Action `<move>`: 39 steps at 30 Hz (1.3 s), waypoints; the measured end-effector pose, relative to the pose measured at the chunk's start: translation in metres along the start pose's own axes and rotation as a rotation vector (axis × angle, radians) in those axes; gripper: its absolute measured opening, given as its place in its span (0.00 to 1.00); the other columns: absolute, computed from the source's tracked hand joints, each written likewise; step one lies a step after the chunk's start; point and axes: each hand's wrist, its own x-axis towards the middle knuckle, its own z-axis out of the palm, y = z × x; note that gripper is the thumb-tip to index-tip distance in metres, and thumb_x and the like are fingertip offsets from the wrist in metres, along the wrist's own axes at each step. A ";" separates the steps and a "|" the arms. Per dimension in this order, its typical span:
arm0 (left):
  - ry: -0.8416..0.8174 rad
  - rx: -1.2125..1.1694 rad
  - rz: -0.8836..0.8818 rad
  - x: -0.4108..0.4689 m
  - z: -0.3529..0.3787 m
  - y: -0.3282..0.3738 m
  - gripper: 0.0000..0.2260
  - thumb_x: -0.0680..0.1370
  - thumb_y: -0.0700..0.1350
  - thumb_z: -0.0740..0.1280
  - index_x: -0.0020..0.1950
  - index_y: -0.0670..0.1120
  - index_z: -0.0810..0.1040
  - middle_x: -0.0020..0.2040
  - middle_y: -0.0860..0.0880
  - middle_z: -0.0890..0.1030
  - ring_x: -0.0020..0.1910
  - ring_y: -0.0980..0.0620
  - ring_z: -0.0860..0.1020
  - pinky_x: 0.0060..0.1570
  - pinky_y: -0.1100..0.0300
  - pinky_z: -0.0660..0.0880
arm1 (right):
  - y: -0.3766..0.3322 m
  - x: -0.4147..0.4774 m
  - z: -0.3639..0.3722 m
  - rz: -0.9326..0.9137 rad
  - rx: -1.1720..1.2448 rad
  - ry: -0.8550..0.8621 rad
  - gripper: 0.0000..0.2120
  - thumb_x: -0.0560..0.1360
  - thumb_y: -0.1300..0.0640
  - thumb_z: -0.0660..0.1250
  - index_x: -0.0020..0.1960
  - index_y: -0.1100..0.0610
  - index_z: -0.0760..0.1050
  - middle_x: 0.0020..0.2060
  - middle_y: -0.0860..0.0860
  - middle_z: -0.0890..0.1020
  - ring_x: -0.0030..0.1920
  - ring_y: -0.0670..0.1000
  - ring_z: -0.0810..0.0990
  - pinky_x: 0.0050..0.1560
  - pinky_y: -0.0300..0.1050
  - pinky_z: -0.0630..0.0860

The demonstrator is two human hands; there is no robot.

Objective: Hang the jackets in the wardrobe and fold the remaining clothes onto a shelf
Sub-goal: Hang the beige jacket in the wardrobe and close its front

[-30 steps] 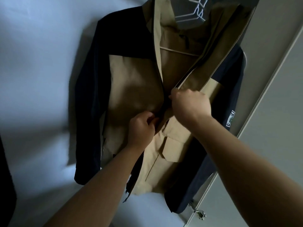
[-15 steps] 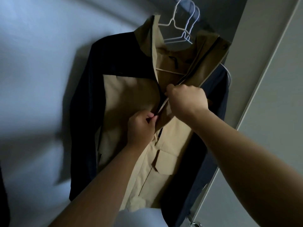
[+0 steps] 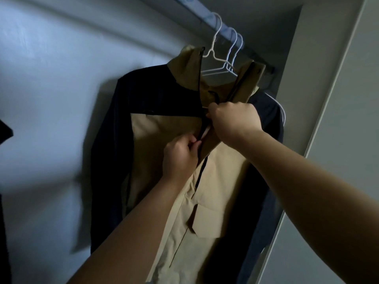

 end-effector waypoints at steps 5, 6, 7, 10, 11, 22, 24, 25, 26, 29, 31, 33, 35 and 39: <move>0.005 0.082 -0.038 0.016 -0.005 0.012 0.10 0.78 0.54 0.72 0.48 0.48 0.81 0.42 0.53 0.81 0.37 0.57 0.76 0.32 0.74 0.61 | -0.010 -0.001 -0.003 -0.014 0.038 -0.039 0.02 0.82 0.57 0.64 0.50 0.55 0.72 0.30 0.47 0.69 0.31 0.53 0.77 0.28 0.45 0.70; 0.011 0.096 -0.025 0.020 -0.005 0.015 0.11 0.77 0.55 0.72 0.48 0.47 0.81 0.42 0.52 0.80 0.37 0.58 0.74 0.32 0.74 0.60 | -0.009 -0.001 -0.005 -0.023 0.038 -0.043 0.02 0.81 0.57 0.64 0.50 0.55 0.72 0.30 0.47 0.68 0.31 0.54 0.77 0.29 0.46 0.70; 0.010 0.108 -0.017 0.025 -0.005 0.018 0.12 0.77 0.55 0.72 0.47 0.47 0.82 0.41 0.52 0.80 0.37 0.59 0.73 0.31 0.73 0.59 | -0.008 0.000 -0.008 -0.031 0.031 -0.045 0.03 0.81 0.56 0.64 0.50 0.55 0.73 0.30 0.46 0.68 0.31 0.54 0.76 0.29 0.45 0.68; -0.005 0.107 -0.044 0.030 -0.005 0.022 0.10 0.79 0.53 0.71 0.45 0.47 0.82 0.39 0.52 0.81 0.36 0.58 0.77 0.31 0.72 0.61 | -0.008 0.006 -0.017 -0.041 -0.049 -0.059 0.08 0.78 0.53 0.68 0.46 0.54 0.70 0.29 0.46 0.67 0.28 0.51 0.71 0.28 0.44 0.63; 0.005 0.075 -0.057 0.029 -0.005 0.022 0.09 0.79 0.52 0.71 0.45 0.47 0.82 0.39 0.52 0.82 0.36 0.58 0.78 0.32 0.73 0.62 | -0.007 0.009 -0.020 -0.027 -0.068 -0.056 0.09 0.77 0.53 0.69 0.44 0.53 0.69 0.28 0.46 0.67 0.26 0.50 0.68 0.27 0.43 0.61; 0.055 -0.003 -0.047 0.030 -0.013 0.023 0.08 0.76 0.48 0.75 0.45 0.44 0.83 0.39 0.50 0.82 0.37 0.56 0.77 0.34 0.70 0.69 | 0.016 0.037 -0.044 0.083 -0.076 0.044 0.07 0.76 0.63 0.65 0.41 0.55 0.71 0.26 0.49 0.67 0.24 0.50 0.65 0.25 0.41 0.60; 0.049 0.004 -0.054 0.030 -0.011 0.023 0.08 0.76 0.48 0.75 0.45 0.44 0.83 0.38 0.51 0.82 0.36 0.57 0.77 0.34 0.71 0.67 | 0.020 0.041 -0.045 0.106 -0.061 0.044 0.07 0.76 0.63 0.65 0.41 0.54 0.72 0.27 0.48 0.68 0.24 0.50 0.66 0.25 0.41 0.61; 0.048 0.005 -0.050 0.031 -0.010 0.023 0.07 0.76 0.48 0.75 0.45 0.44 0.83 0.38 0.51 0.82 0.36 0.57 0.77 0.34 0.72 0.67 | 0.022 0.042 -0.045 0.112 -0.063 0.043 0.07 0.76 0.62 0.66 0.41 0.53 0.72 0.27 0.48 0.68 0.24 0.50 0.66 0.25 0.41 0.60; 0.043 0.000 -0.046 0.031 -0.008 0.022 0.07 0.77 0.48 0.75 0.45 0.45 0.83 0.38 0.52 0.82 0.36 0.57 0.78 0.34 0.71 0.69 | 0.024 0.043 -0.046 0.117 -0.067 0.043 0.07 0.76 0.62 0.66 0.42 0.53 0.72 0.27 0.47 0.67 0.24 0.50 0.65 0.25 0.40 0.58; 0.016 0.005 -0.036 0.029 -0.005 0.018 0.07 0.78 0.49 0.73 0.44 0.47 0.83 0.37 0.52 0.82 0.36 0.57 0.79 0.36 0.64 0.77 | 0.032 0.046 -0.050 0.144 -0.056 0.079 0.05 0.79 0.61 0.64 0.46 0.54 0.76 0.28 0.48 0.68 0.26 0.51 0.67 0.27 0.43 0.62; 0.003 0.045 -0.035 0.025 -0.003 0.015 0.07 0.78 0.48 0.73 0.43 0.47 0.82 0.37 0.52 0.82 0.35 0.56 0.79 0.35 0.62 0.77 | 0.040 0.052 -0.057 0.189 -0.066 0.131 0.06 0.79 0.61 0.62 0.47 0.55 0.77 0.32 0.51 0.73 0.29 0.56 0.70 0.32 0.46 0.67; -0.008 0.082 -0.043 0.022 -0.001 0.013 0.07 0.78 0.49 0.73 0.42 0.48 0.81 0.36 0.53 0.81 0.34 0.57 0.79 0.34 0.64 0.77 | 0.053 0.061 -0.067 0.253 -0.084 0.176 0.08 0.77 0.63 0.62 0.50 0.56 0.78 0.35 0.54 0.78 0.31 0.57 0.70 0.34 0.47 0.67; -0.014 0.088 -0.047 0.021 0.000 0.012 0.07 0.78 0.49 0.72 0.42 0.49 0.81 0.36 0.54 0.81 0.33 0.58 0.79 0.33 0.66 0.76 | 0.063 0.069 -0.075 0.289 -0.091 0.194 0.11 0.77 0.62 0.62 0.55 0.55 0.80 0.37 0.55 0.78 0.32 0.57 0.71 0.35 0.46 0.67; -0.038 0.125 -0.062 0.024 0.000 0.014 0.07 0.78 0.48 0.72 0.41 0.52 0.78 0.35 0.57 0.78 0.32 0.61 0.76 0.30 0.71 0.71 | 0.058 0.065 -0.073 0.278 -0.071 0.263 0.12 0.80 0.61 0.61 0.61 0.57 0.77 0.42 0.56 0.81 0.31 0.57 0.70 0.30 0.43 0.60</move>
